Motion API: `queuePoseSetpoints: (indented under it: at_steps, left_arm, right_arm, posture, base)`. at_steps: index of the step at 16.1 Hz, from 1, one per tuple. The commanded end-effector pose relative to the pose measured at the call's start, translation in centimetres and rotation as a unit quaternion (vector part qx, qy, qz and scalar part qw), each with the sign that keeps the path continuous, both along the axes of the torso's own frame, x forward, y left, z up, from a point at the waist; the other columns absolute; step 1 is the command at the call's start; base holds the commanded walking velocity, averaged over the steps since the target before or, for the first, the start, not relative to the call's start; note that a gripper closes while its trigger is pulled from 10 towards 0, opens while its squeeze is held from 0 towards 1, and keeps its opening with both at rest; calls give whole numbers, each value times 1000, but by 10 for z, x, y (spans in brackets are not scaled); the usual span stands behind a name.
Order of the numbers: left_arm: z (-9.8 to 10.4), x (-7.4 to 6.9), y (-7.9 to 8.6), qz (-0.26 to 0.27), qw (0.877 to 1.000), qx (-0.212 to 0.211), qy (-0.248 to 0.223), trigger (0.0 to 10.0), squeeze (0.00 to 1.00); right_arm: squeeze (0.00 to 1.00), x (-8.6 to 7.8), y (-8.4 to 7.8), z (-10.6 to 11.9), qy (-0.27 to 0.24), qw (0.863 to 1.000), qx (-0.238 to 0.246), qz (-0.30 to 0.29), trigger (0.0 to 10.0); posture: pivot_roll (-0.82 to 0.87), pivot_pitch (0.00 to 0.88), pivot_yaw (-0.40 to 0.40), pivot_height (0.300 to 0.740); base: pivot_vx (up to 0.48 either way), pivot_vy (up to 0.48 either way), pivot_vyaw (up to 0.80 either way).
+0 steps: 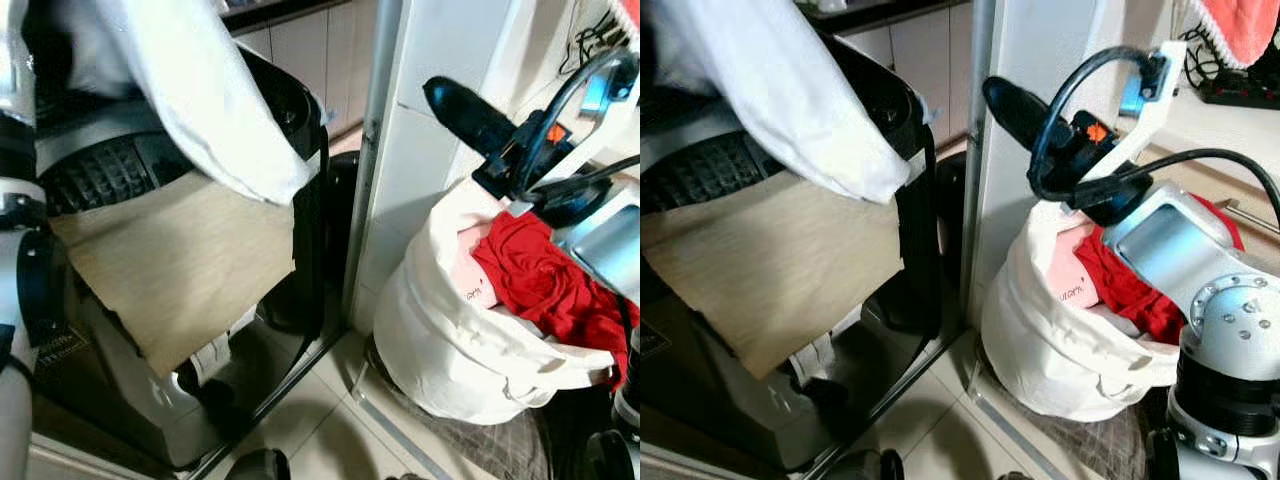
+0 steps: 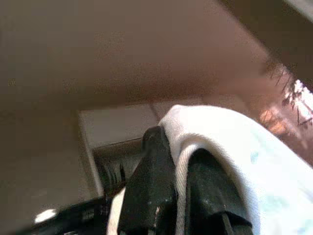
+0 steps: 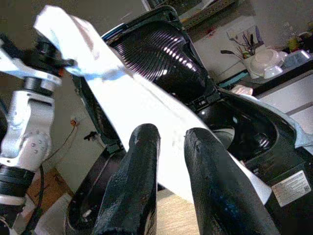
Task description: Clothes washing
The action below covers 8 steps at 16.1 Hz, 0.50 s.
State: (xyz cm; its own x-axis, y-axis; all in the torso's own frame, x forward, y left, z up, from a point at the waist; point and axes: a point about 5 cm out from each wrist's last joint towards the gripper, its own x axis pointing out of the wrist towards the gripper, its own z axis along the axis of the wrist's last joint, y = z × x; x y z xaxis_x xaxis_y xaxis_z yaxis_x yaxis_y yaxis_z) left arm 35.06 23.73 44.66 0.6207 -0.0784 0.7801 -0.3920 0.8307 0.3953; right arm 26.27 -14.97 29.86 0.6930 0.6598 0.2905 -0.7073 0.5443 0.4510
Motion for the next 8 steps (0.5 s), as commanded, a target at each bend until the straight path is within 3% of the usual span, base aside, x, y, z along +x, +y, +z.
queuePoseSetpoints:
  at_steps: [1, 2, 3, 4, 5, 6, 7, 8]
  left_arm:
    - [-30, 21, 4, 14, 996, -16, 86, 0, 0]
    - [-61, 38, 6, 20, 983, -22, 183, 0, 0]
    - [-97, 51, 11, 34, 958, -34, 284, 6902, 0]
    - [-116, 55, 14, 42, 944, -39, 326, 10000, 0]
    - [-160, 58, 22, 66, 900, -45, 429, 10000, 0]
    - [-166, 58, 23, 65, 893, -47, 443, 10000, 0]
    - [-178, 57, 23, 55, 876, -55, 477, 10000, 0]
    - [-204, 53, 25, 19, 825, -99, 556, 10000, 0]
  right_arm:
    - [0, -5, 4, -2, -10, 1000, -22, 6, 10000]
    - [0, -7, 8, -7, -11, 999, -46, 13, 10000]
    - [0, -11, 14, -15, -10, 995, -93, 27, 10000]
    - [0, -13, 18, -20, -7, 993, -110, 38, 10000]
    - [0, -17, 25, -30, -4, 987, -150, 56, 10000]
    - [0, -18, 25, -31, -3, 986, -156, 58, 10000]
    - [0, -19, 26, -33, -2, 985, -164, 61, 10000]
    - [0, -21, 28, -37, -1, 981, -177, 73, 10000]
  posture:
    - [-139, 5, 49, 740]
    - [-145, 3, 53, 740]
    - [-147, 1, 53, 740]
    - [-147, 1, 53, 740]
    - [-153, 0, 55, 740]
    - [-153, 0, 55, 740]
    - [-152, 0, 52, 740]
    - [-151, 0, 47, 740]
  base:
    - [0, 0, 0]
    - [0, 0, 0]
    - [0, 0, 0]
    - [0, 0, 0]
    - [0, 0, 0]
    - [0, 0, 0]
    - [0, 0, 0]
    - [0, 0, 0]
